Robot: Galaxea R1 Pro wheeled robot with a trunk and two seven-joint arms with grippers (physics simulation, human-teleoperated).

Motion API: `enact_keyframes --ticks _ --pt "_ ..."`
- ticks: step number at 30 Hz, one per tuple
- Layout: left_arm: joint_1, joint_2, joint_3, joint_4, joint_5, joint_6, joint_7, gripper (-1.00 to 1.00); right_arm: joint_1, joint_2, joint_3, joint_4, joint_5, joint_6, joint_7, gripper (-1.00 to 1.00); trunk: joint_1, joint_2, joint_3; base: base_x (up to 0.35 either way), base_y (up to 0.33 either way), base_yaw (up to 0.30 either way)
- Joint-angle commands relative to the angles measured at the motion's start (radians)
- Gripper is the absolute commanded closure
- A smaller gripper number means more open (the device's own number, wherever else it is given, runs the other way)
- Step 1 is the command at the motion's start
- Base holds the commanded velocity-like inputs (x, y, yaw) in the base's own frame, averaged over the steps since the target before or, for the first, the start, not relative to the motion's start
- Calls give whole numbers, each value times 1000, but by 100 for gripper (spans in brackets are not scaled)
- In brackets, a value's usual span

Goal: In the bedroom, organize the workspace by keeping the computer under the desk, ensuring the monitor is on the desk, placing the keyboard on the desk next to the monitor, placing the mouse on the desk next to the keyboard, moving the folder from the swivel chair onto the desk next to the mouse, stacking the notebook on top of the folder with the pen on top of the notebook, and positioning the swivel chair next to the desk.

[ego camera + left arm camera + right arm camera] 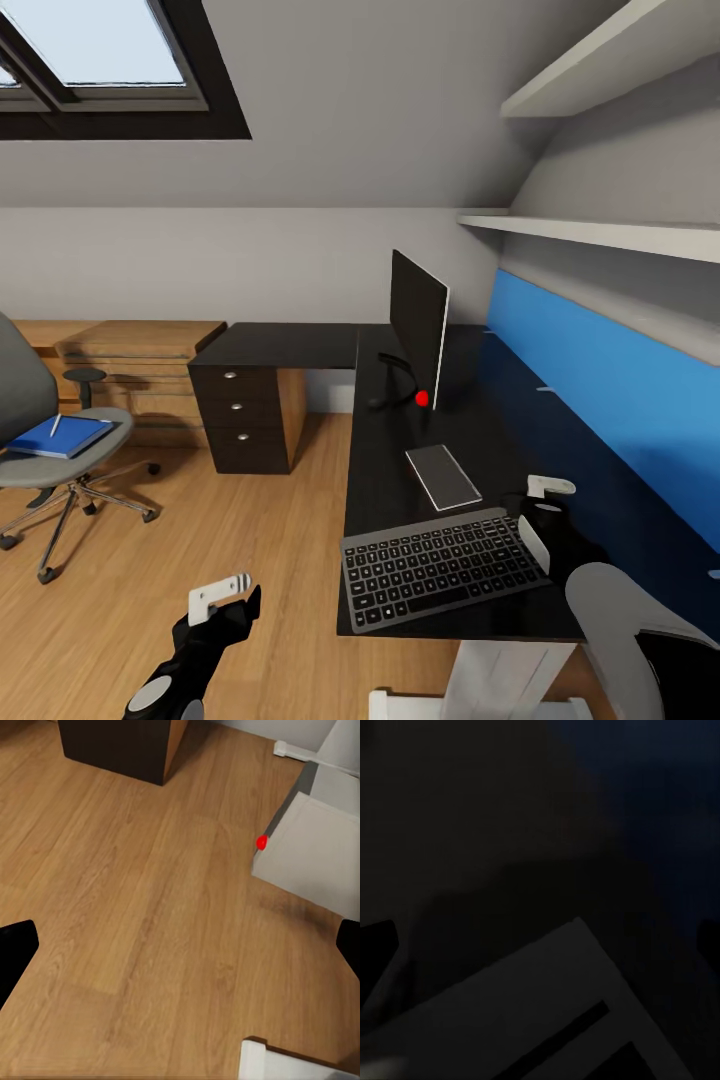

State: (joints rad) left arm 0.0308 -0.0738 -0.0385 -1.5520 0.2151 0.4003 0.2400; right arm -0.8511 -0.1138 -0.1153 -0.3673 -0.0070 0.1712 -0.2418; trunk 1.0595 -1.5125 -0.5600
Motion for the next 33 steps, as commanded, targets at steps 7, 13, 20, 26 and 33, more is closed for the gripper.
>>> enact_keyframes --ticks 7,13,20,26,33 --pt "0 0 -1 1 10 2 8 -100 0 -1 -3 -1 1 14 -6 -100 0 0 -1 0 0 0" --pt "0 0 -1 1 10 2 8 -100 0 -2 -3 -1 1 14 -7 -100 0 0 -1 -62 -49 0" --pt "0 0 -1 1 10 1 8 -100 0 -2 -3 -1 0 14 -7 -100 0 0 -1 -86 -67 0" --pt "0 0 -1 1 10 0 8 -100 0 -2 -3 -1 0 14 -7 -100 0 0 -1 -9 -7 0" --pt "0 0 -1 1 10 1 8 -100 0 -1 -3 -1 -1 13 -7 -100 0 0 -1 -135 0 0"
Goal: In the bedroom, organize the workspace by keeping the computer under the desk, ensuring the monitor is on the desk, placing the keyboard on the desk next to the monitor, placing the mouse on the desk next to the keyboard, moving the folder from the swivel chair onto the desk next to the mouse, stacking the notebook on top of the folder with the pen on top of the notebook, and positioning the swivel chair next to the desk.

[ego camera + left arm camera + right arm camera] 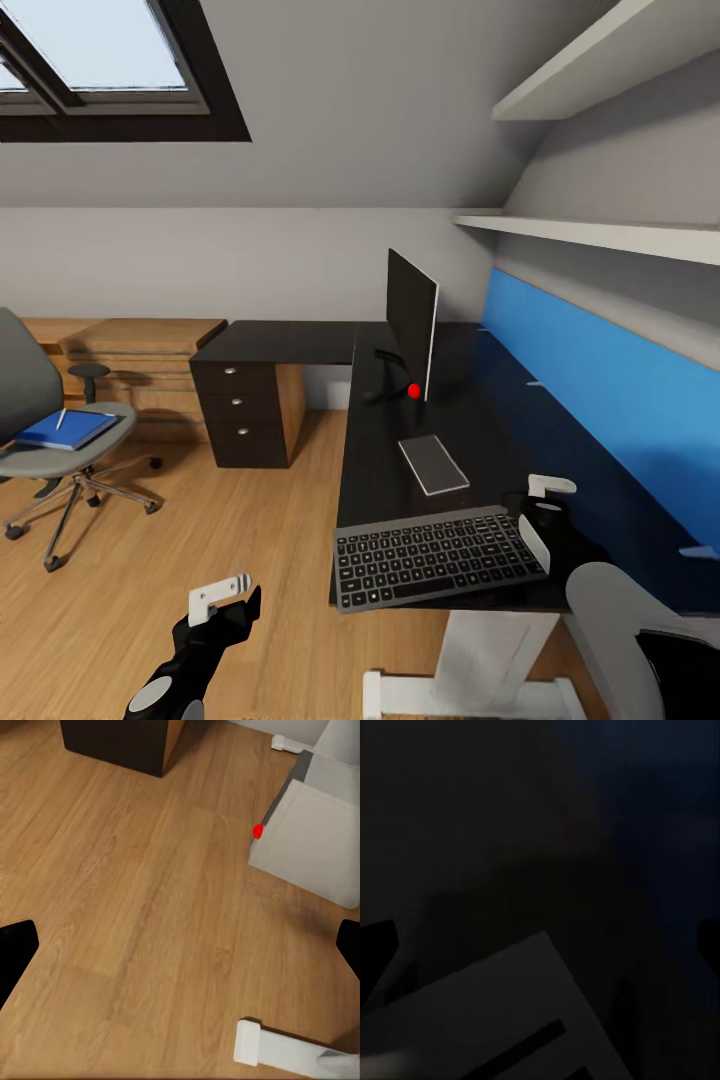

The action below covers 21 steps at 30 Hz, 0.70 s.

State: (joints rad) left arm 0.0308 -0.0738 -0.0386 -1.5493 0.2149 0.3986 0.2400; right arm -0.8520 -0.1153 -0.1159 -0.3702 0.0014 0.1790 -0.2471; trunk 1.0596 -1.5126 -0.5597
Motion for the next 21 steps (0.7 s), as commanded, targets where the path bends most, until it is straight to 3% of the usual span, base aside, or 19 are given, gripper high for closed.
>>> enact_keyframes --ticks 1,12,21 --pt "0 0 -1 -2 11 3 8 -100 1 0 -2 2 -9 5 -1 -100 0 0 -1 -53 0 0" --pt "0 0 -1 -2 11 5 8 -100 1 0 -2 2 -9 5 -1 -100 0 0 -1 -145 0 0" --pt "0 0 -1 -2 11 5 8 -100 1 0 -2 2 -9 5 0 -100 0 0 -1 -20 0 0"
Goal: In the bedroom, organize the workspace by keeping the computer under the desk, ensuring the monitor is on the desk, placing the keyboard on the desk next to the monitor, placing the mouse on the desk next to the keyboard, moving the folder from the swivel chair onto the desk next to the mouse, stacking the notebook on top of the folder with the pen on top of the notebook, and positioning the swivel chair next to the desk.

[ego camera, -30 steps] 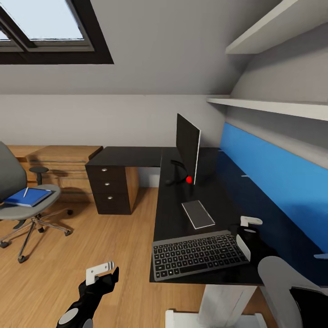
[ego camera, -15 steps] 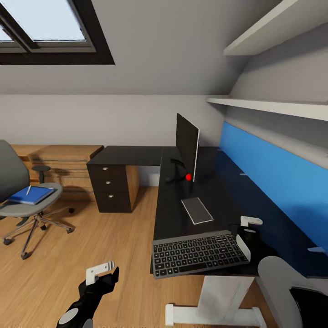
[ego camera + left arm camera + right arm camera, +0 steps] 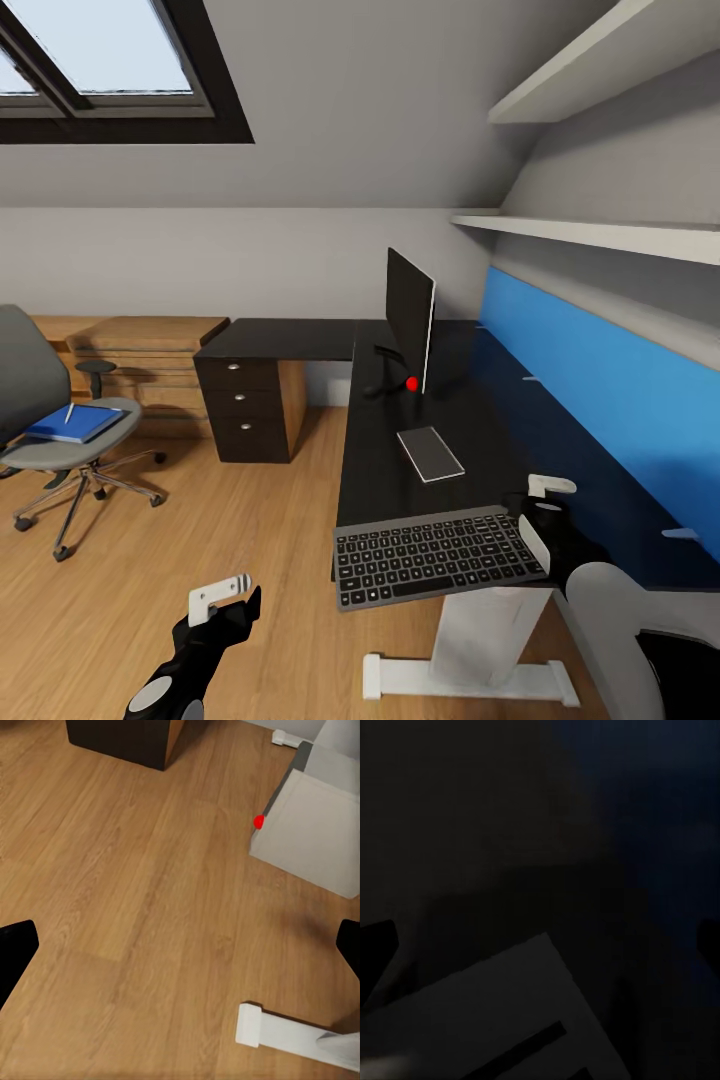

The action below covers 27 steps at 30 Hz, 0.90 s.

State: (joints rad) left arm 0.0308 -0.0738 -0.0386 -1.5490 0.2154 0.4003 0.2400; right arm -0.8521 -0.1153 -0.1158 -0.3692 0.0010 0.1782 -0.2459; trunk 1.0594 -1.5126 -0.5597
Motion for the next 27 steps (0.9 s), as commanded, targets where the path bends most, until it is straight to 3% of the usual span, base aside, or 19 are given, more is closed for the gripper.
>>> enact_keyframes --ticks 1,13,17,27 --pt "0 0 -1 -2 11 3 9 -100 1 0 -2 1 -9 6 -1 -100 0 0 -1 0 0 0" --pt "0 0 -2 -2 10 3 9 -100 1 0 -3 -6 -8 1 -2 -100 0 0 -1 0 0 0" --pt "0 0 -3 -2 10 2 9 -100 1 1 -4 -77 -9 -5 -2 -100 0 0 -1 0 0 0" --pt "0 0 -2 -1 11 3 9 -100 1 9 -3 -100 -13 -54 -3 -100 0 0 -1 0 0 0"
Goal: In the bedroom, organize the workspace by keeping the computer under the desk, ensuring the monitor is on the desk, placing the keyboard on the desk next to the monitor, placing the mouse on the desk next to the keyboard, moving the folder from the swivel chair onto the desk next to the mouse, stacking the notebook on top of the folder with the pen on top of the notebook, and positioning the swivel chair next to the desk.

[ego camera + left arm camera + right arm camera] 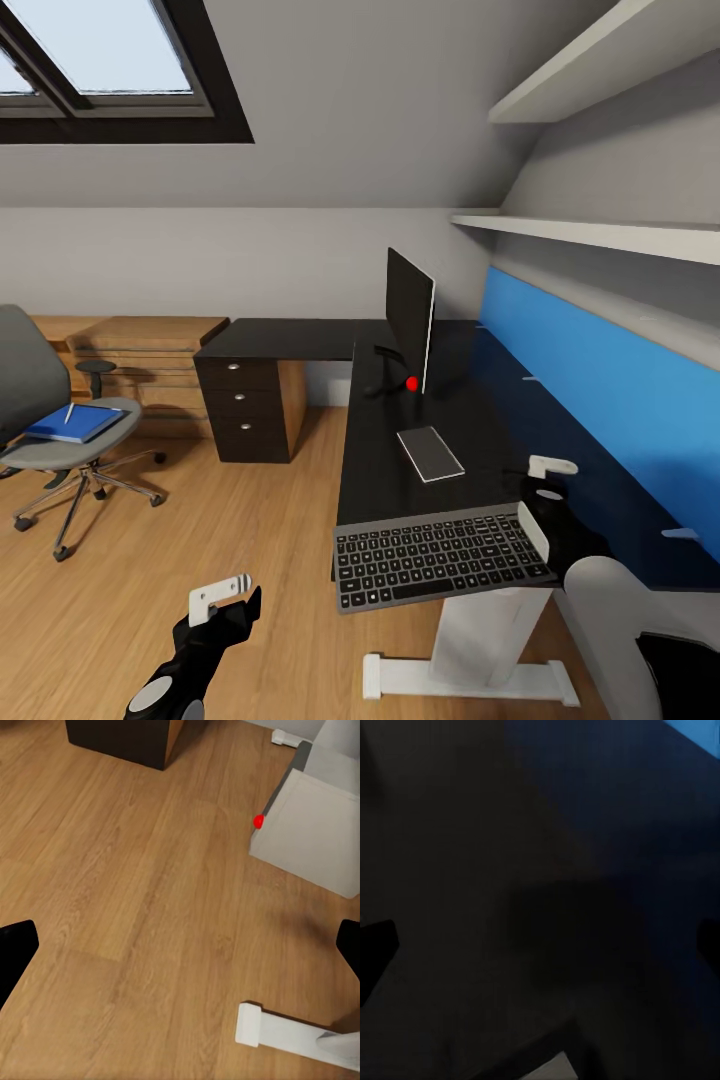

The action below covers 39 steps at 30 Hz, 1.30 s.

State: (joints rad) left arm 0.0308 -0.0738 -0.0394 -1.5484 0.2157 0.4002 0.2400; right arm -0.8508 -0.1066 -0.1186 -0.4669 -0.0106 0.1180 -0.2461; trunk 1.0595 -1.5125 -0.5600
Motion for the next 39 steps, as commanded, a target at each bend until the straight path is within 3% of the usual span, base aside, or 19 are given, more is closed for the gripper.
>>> enact_keyframes --ticks 1,9,11,14,17,18,25,34,39 --pt "0 0 -1 -2 10 3 9 -100 0 0 0 -2 -1 6 -2 -100 0 0 -1 0 0 0" --pt "0 0 -1 -2 10 3 9 -100 1 1 1 -5 -2 39 -2 -100 0 0 -1 -1 0 0" --pt "0 0 -1 -2 10 4 9 -100 2 22 1 -56 -2 136 -2 -100 0 0 -1 -89 0 0" --pt "0 0 -1 -2 10 5 9 -100 22 52 1 -141 0 216 -2 -100 0 0 -1 -178 0 0" --pt "0 0 0 -2 10 5 9 -100 87 77 3 -255 2 275 -2 -100 0 0 -1 -271 0 0" --pt "0 6 -3 -1 8 5 10 -100 92 83 -3 -249 7 269 3 -100 0 0 -1 0 0 0" --pt "0 -6 -2 0 7 5 10 -100 64 52 -38 -248 12 258 -8 -100 0 0 -1 0 0 0" --pt "0 9 -3 1 8 2 10 -100 55 1 -45 -249 10 216 -27 -100 0 0 -1 -1 0 0" --pt "0 9 -3 1 8 3 10 -100 55 1 -46 -249 9 215 -27 -100 0 0 -1 -125 0 0"
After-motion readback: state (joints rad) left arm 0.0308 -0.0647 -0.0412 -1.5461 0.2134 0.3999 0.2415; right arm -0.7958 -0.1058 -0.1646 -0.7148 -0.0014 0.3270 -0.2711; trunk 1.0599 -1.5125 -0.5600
